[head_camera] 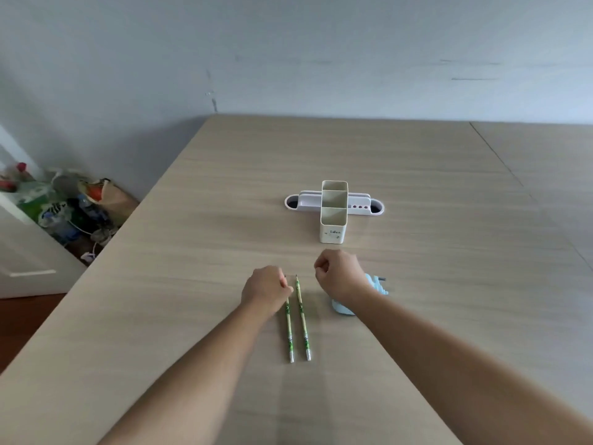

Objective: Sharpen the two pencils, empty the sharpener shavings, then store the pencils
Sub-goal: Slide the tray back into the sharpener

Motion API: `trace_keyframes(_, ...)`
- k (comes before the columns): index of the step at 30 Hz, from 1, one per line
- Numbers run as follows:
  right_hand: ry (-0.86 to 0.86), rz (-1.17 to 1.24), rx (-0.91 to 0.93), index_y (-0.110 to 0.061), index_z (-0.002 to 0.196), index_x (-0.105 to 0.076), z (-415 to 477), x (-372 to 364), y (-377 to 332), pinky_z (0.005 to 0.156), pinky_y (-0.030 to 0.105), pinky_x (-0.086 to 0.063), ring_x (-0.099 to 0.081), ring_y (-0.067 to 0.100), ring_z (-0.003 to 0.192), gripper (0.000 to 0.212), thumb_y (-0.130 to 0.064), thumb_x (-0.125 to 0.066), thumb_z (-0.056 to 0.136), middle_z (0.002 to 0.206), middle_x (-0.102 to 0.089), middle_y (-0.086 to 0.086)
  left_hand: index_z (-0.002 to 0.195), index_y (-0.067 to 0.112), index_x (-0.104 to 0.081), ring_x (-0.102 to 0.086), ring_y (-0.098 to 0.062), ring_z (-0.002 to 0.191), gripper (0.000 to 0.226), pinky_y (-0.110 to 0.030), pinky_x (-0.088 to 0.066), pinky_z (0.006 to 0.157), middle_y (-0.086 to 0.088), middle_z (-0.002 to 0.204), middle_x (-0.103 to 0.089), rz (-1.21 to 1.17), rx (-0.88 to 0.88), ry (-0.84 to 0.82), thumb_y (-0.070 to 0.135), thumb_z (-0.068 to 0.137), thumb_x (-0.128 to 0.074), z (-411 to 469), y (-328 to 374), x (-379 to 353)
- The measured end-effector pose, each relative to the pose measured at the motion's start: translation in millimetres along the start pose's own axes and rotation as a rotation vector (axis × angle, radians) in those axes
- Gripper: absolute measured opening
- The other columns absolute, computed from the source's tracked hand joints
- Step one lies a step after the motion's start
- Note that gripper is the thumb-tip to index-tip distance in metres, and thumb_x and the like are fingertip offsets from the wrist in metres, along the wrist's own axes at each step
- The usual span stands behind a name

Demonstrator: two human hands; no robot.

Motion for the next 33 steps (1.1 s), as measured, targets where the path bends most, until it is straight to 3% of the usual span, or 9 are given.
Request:
trace_keyframes(4, -0.192, -0.264, -0.032, -0.002, 0.095, -0.065, 4.3, -47.8, -1.4, 0.066, 0.032, -0.052, -0.063, 0.032, 0.08, 0.024, 0.0, -0.045, 0.081, 0.096, -0.068, 0.016, 0.089, 0.012, -0.069, -0.068, -0.027, 0.098, 0.023, -0.032, -0.055, 0.081, -0.006, 0.099, -0.072, 0.045, 0.068, -0.114, 0.033, 0.08, -0.069, -2.1, -23.5, -34.2)
trace_keyframes(7, -0.224, -0.329, -0.056, -0.001, 0.097, -0.063, 7.1, -67.3, 5.2, 0.064, 0.027, -0.042, -0.053, 0.026, 0.074, 0.026, 0.005, -0.045, 0.079, 0.087, -0.06, 0.013, 0.093, 0.009, -0.067, -0.066, -0.03, 0.101, 0.018, -0.031, -0.052, 0.077, -0.009, 0.104, -0.071, 0.092, 0.105, -0.128, 0.023, 0.083, -0.061, 1.0, -31.5, -44.9)
trace_keyframes(9, -0.225, -0.361, -0.078, -0.001, 0.1, -0.061, 9.6, -75.7, 7.3, 0.066, 0.027, -0.043, -0.058, 0.029, 0.081, 0.029, 0.008, -0.043, 0.08, 0.087, -0.056, 0.012, 0.092, 0.008, -0.065, -0.066, -0.032, 0.101, 0.016, -0.03, -0.05, 0.073, -0.011, 0.105, -0.07, 0.103, 0.128, -0.114, 0.018, 0.082, -0.059, 4.2, -37.8, -42.8)
trace_keyframes(12, -0.231, -0.421, -0.103, 0.0, 0.108, -0.059, 14.0, -82.5, 7.7, 0.081, 0.032, -0.05, -0.062, 0.033, 0.105, 0.03, 0.008, -0.043, 0.084, 0.109, -0.064, 0.018, 0.088, 0.006, -0.065, -0.066, -0.033, 0.099, 0.013, -0.029, -0.049, 0.071, -0.013, 0.104, -0.07, 0.131, 0.138, -0.101, 0.017, 0.081, -0.06, 8.3, -48.2, -35.3)
trace_keyframes(18, -0.216, -0.45, -0.156, 0.001, 0.111, -0.058, 25.2, -93.7, 8.7, 0.085, 0.035, -0.053, -0.062, 0.031, 0.108, 0.029, 0.003, -0.04, 0.087, 0.116, -0.063, 0.018, 0.09, -0.002, -0.064, -0.067, -0.034, 0.093, 0.023, -0.032, -0.051, 0.069, -0.016, 0.099, -0.071, 0.153, 0.143, -0.103, 0.018, 0.079, -0.064, 11.1, -64.6, -26.9)
trace_keyframes(22, -0.188, -0.317, -0.221, 0.001, 0.105, -0.059, 25.8, -91.6, 1.7, 0.081, 0.032, -0.052, -0.063, 0.033, 0.105, 0.023, 0.001, -0.049, 0.084, 0.111, -0.066, 0.019, 0.058, 0.006, -0.052, -0.068, -0.035, 0.09, 0.03, -0.031, -0.044, 0.061, -0.017, 0.086, -0.07, 0.076, 0.142, -0.083, 0.022, 0.08, -0.064, 15.1, -66.5, -17.3)
trace_keyframes(24, -0.127, -0.246, -0.214, -0.003, 0.086, -0.06, 32.9, -79.0, -9.8, 0.071, 0.03, -0.048, -0.064, 0.034, 0.093, 0.006, -0.004, -0.056, 0.082, 0.098, -0.067, 0.019, 0.05, 0.013, -0.039, -0.067, -0.037, 0.083, 0.039, -0.029, -0.036, 0.057, -0.014, 0.066, -0.059, -0.008, 0.124, -0.046, 0.022, 0.079, -0.064, 22.6, -63.0, -5.2)
trace_keyframes(30, 0.257, 0.049, -0.113, -0.006, 0.053, -0.046, 82.2, 33.2, -49.6, 0.045, 0.024, -0.038, -0.045, 0.029, 0.054, 0.028, -0.012, -0.058, 0.078, 0.051, -0.045, 0.008, 0.054, 0.016, -0.044, -0.05, -0.024, 0.06, 0.031, -0.03, -0.042, 0.055, 0.001, 0.056, -0.049, -0.28, -0.043, 0.126, 0.015, 0.072, -0.069, 63.9, 7.3, 62.1)
trace_keyframes(33, 0.496, 0.197, -0.083, 0.001, 0.069, -0.064, 101.5, 89.6, -44.9, 0.063, 0.034, -0.056, -0.062, 0.035, 0.066, 0.022, -0.016, -0.056, 0.08, 0.065, -0.066, 0.017, 0.055, 0.018, -0.047, -0.056, -0.023, 0.06, 0.028, -0.034, -0.05, 0.06, 0.003, 0.053, -0.05, -0.356, -0.184, 0.215, 0.011, 0.073, -0.067, 86.9, 59.4, 87.5)
Point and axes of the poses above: each hand's wrist, its own z-axis towards the middle knuckle, its own x-axis out of the back of the hand, y = z × x, the point moved 3 cm from there along z, towards the middle knuckle
